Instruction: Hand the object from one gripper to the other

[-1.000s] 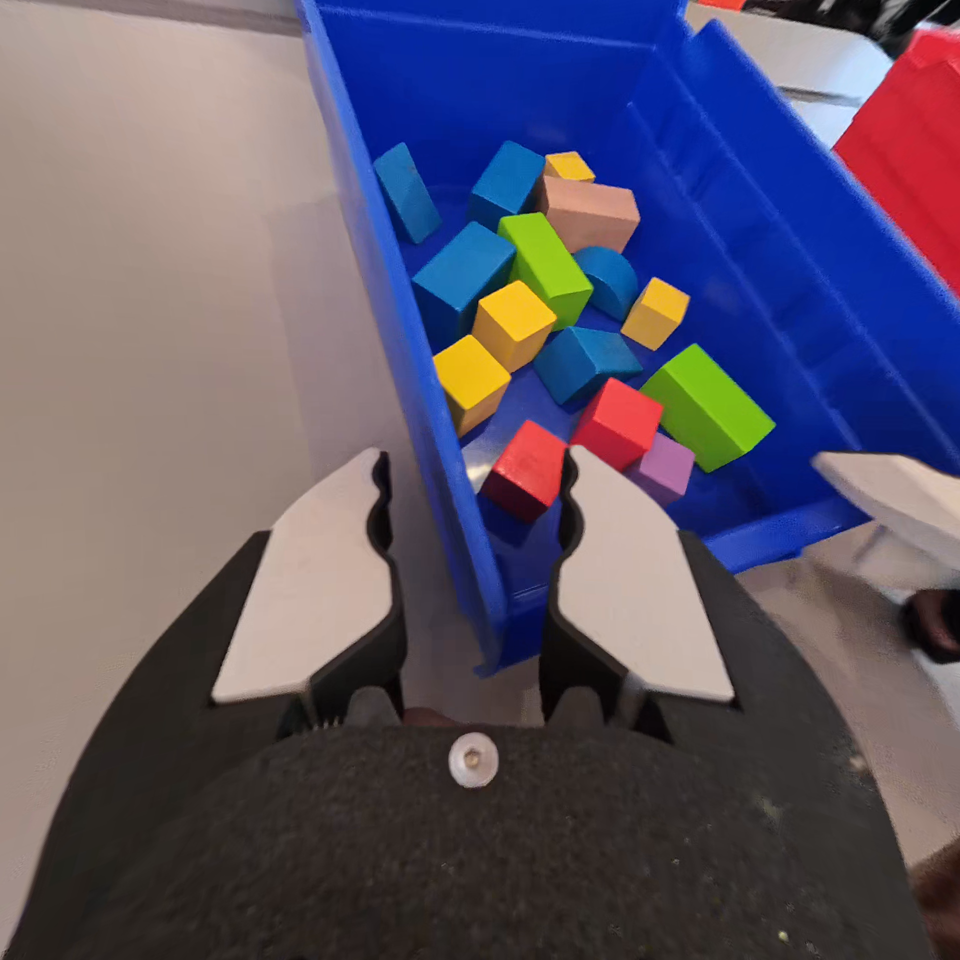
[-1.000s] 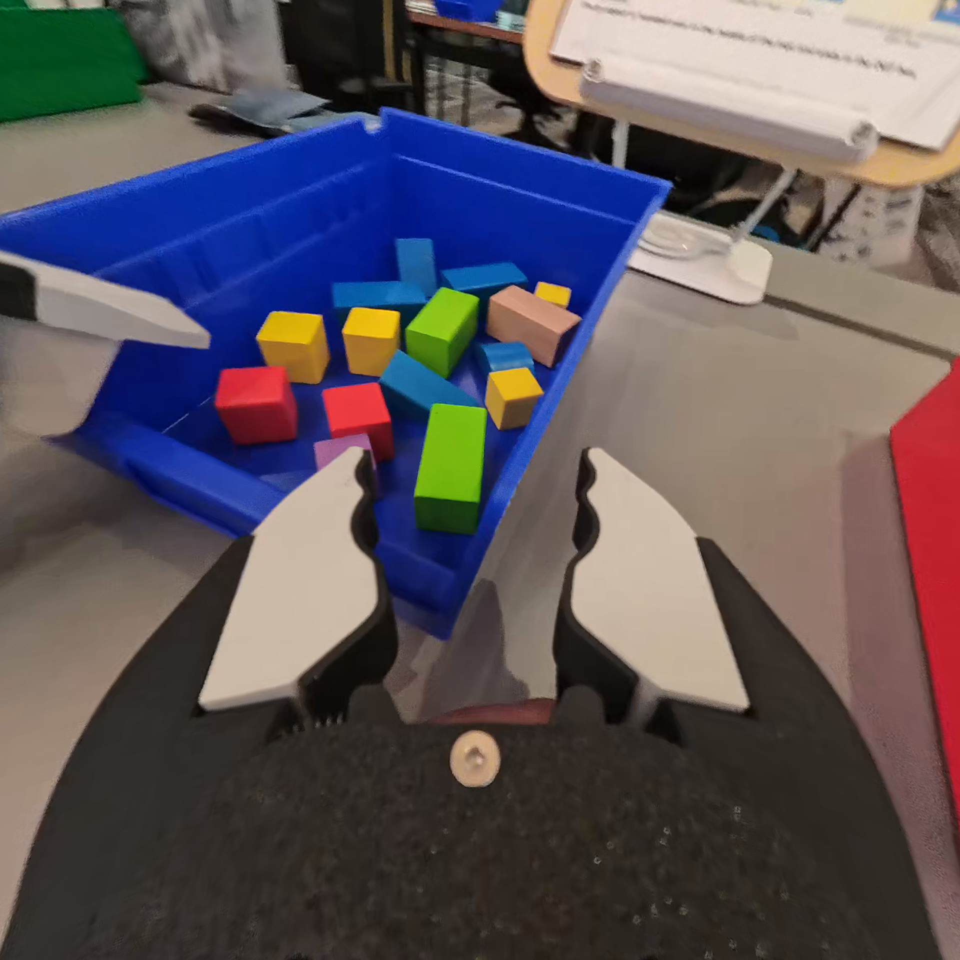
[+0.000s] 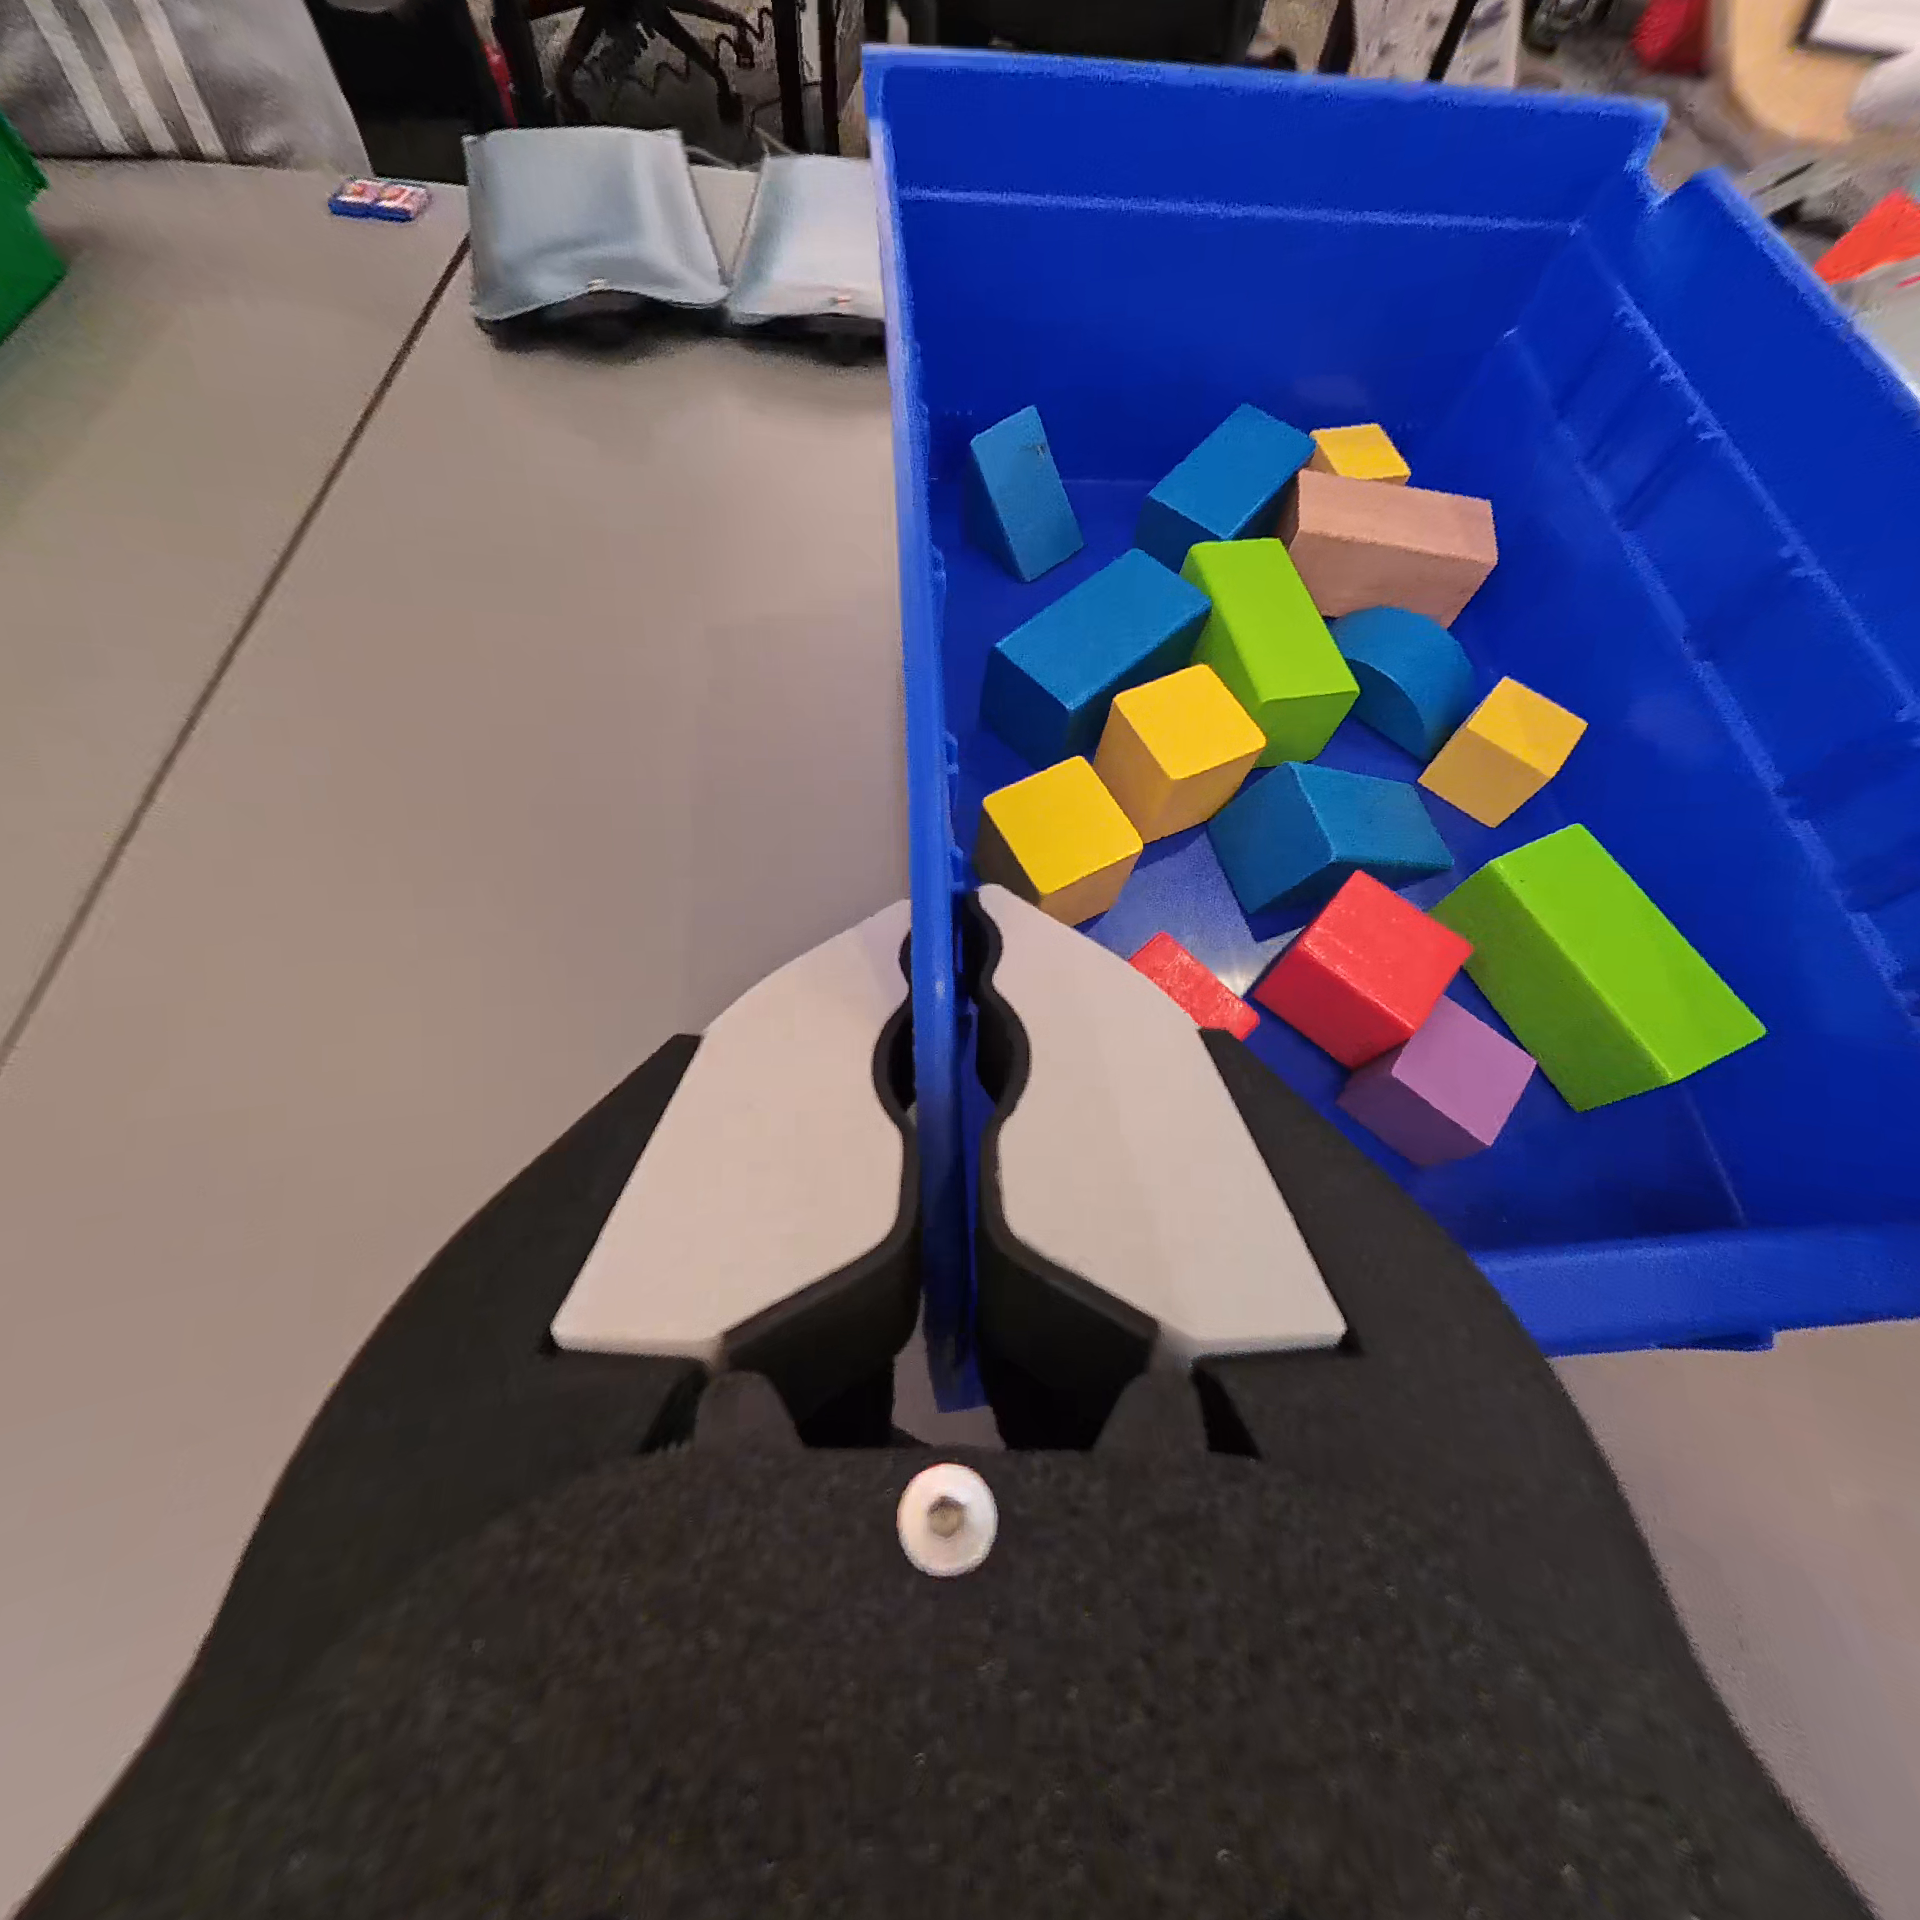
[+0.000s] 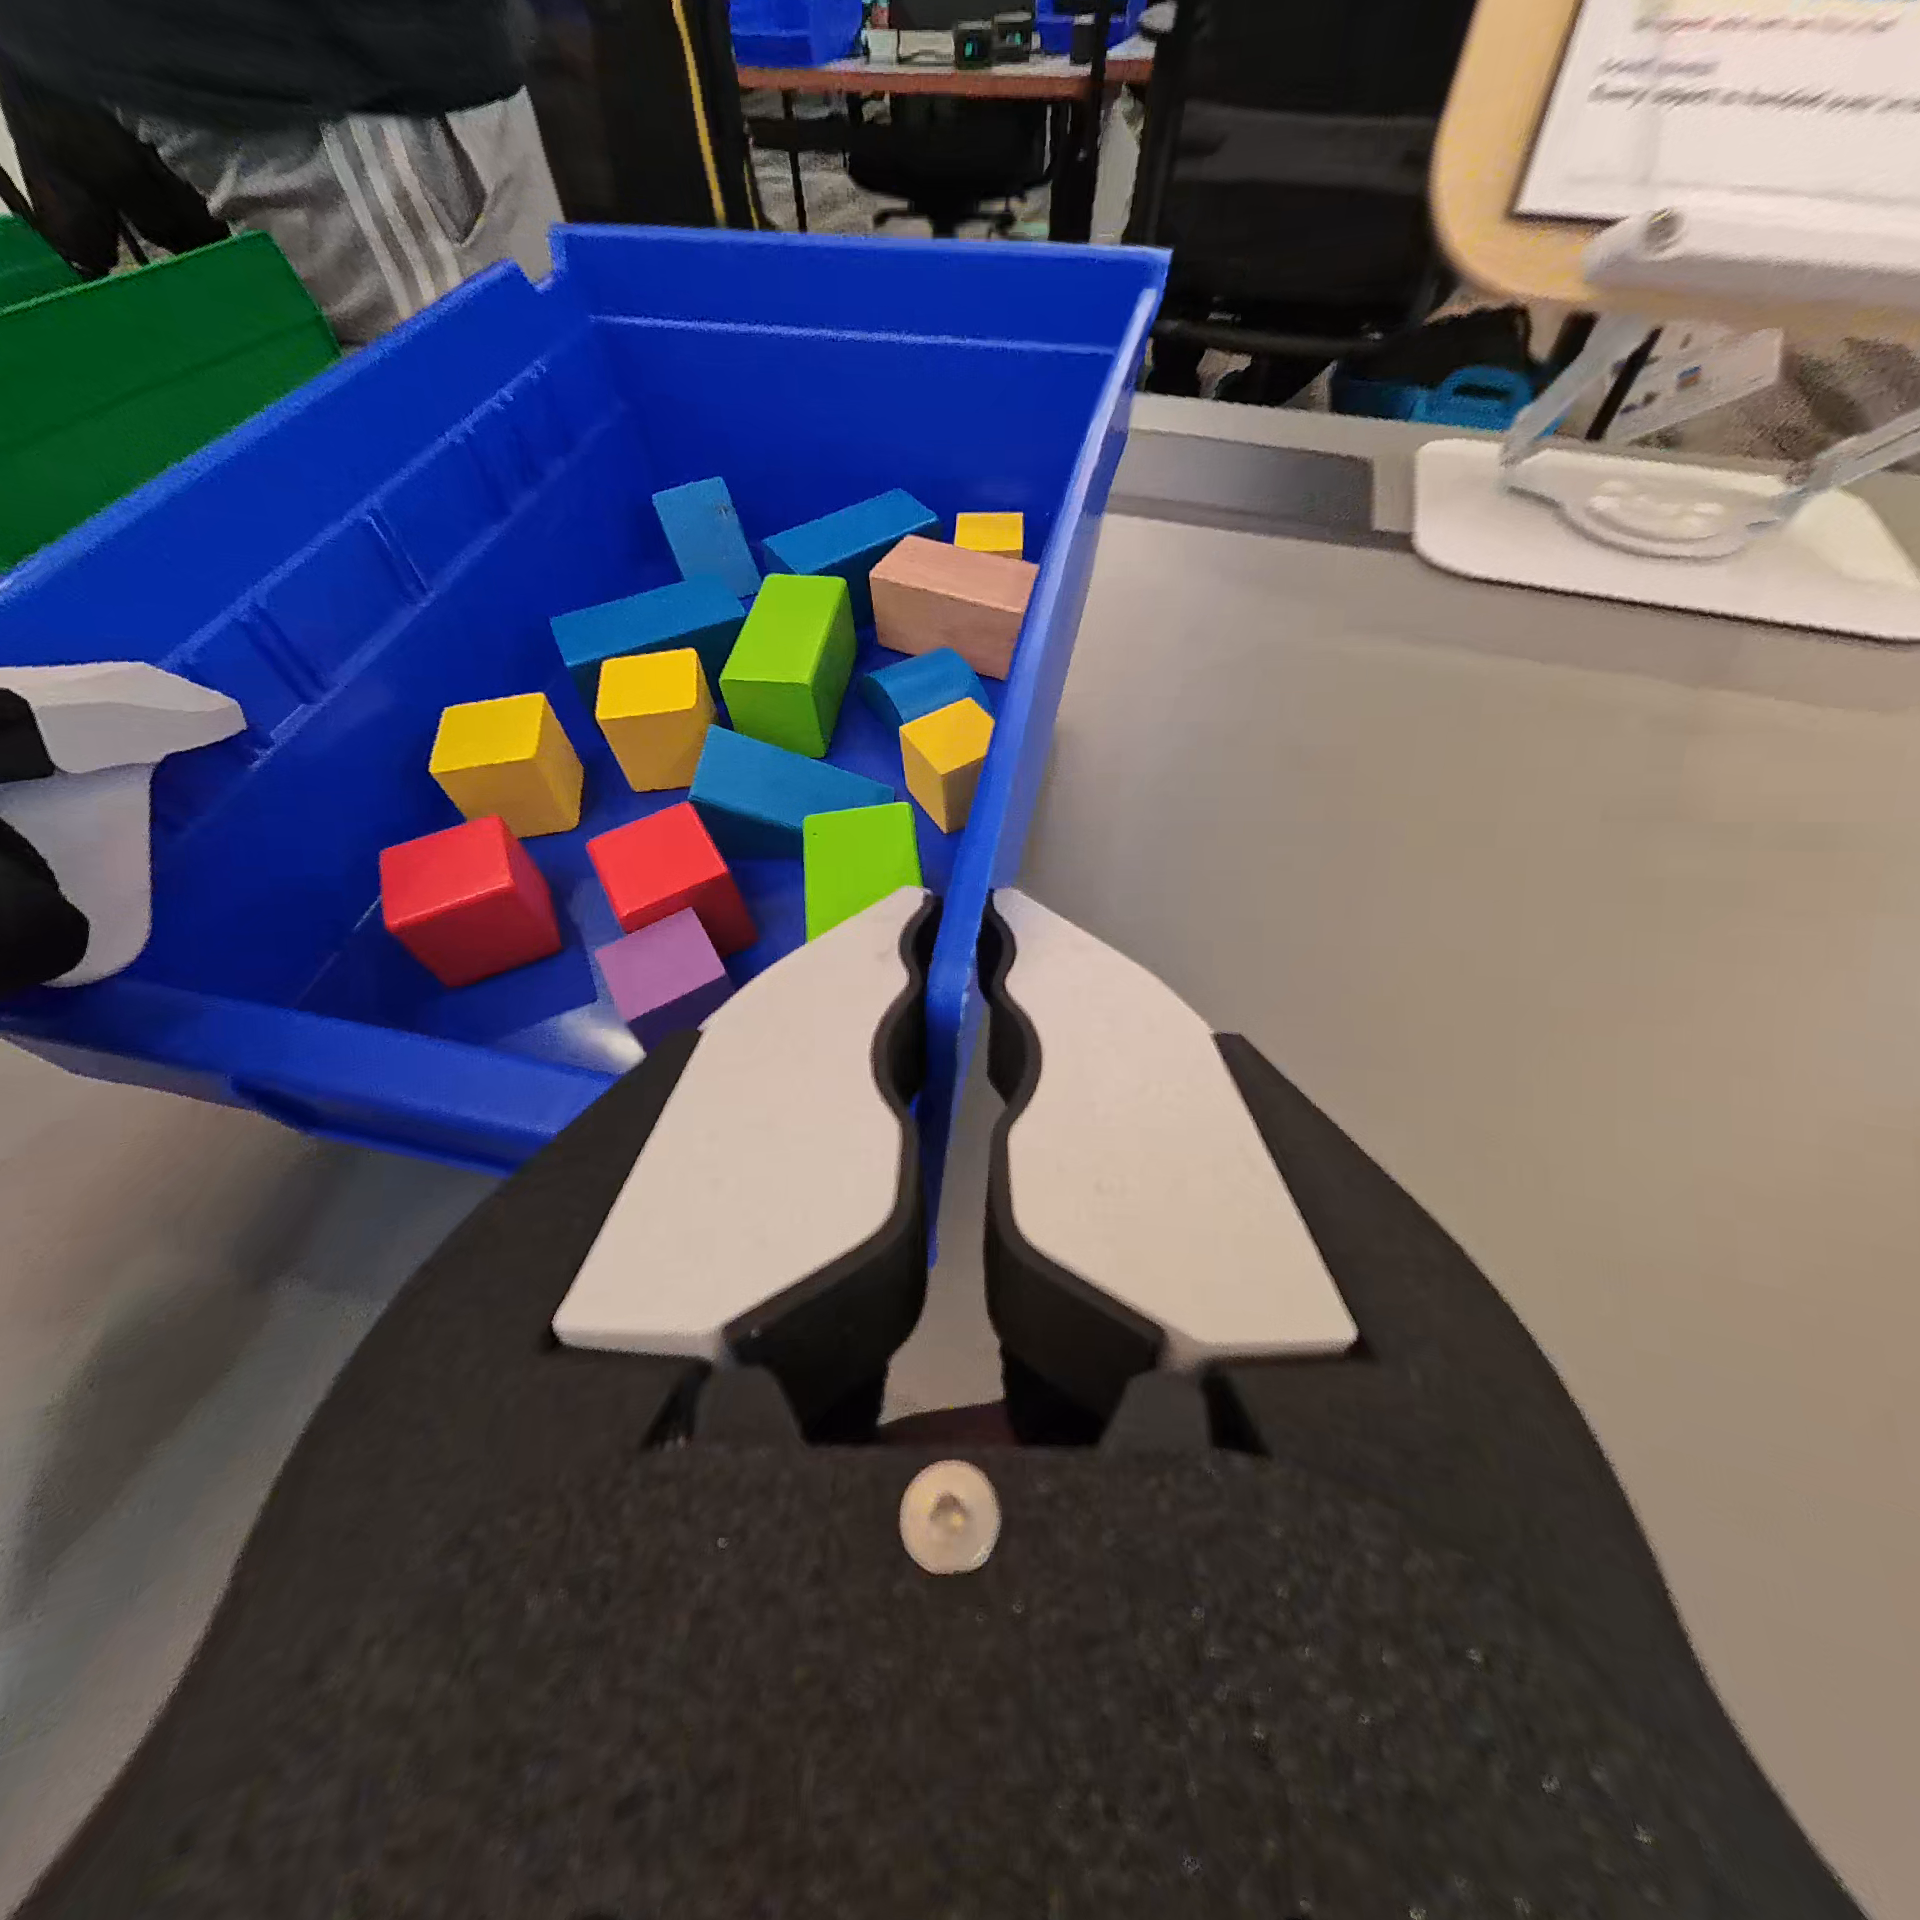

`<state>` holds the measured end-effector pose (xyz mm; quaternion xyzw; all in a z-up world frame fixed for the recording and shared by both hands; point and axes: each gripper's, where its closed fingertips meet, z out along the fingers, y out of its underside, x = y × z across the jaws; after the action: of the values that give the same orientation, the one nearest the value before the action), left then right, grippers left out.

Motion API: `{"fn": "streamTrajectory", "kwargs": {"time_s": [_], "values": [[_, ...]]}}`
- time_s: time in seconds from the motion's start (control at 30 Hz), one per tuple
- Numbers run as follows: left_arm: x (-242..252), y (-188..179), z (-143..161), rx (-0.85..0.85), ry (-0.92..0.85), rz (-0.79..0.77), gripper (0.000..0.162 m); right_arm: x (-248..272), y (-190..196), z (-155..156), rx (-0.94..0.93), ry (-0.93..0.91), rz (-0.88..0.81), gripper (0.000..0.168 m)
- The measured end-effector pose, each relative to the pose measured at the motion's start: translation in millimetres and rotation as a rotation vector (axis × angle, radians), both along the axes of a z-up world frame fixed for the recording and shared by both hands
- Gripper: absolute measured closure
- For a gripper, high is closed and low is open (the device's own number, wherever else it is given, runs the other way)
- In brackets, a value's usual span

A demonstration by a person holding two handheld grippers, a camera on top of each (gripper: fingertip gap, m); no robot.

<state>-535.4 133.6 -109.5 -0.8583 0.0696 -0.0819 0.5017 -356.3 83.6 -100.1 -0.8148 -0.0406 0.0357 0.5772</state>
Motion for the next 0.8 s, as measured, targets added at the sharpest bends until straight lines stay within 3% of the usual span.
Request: {"fn": "streamTrajectory", "kwargs": {"time_s": [0.17, 0.33, 0.47, 0.53, 0.67, 0.8], "values": [[-30.9, 14.6, -20.1, -0.04, 0.016, -0.023, 0.158, -31.6, 7.4, -24.7, -0.073, 0.023, -0.008, 0.161], [-31.3, 22.1, -19.5, -0.04, -0.023, -0.013, 0.157, -34.9, 7.6, -24.3, -0.06, 0.102, -0.012, 0.158], [-32.7, 21.2, -16.4, -0.046, -0.076, -0.009, 0.156, -38.9, 1.6, -22.9, -0.117, 0.085, 0.142, 0.152], [-39.3, 17.1, 4.3, 0.012, -0.085, 0.02, 0.138, -35.8, -13.1, -12.7, -0.141, 0.088, 0.263, 0.144], [-46.7, -4.1, 77.3, 0.181, -0.102, 0.061, 0.108, 3.2, -62.0, 18.7, -0.135, 0.029, 0.543, 0.128], [16.7, -35.1, 116.5, 0.235, -0.19, -0.088, 0.099, 103.3, -96.2, 41.2, -0.089, -0.009, 0.589, 0.126]]}}
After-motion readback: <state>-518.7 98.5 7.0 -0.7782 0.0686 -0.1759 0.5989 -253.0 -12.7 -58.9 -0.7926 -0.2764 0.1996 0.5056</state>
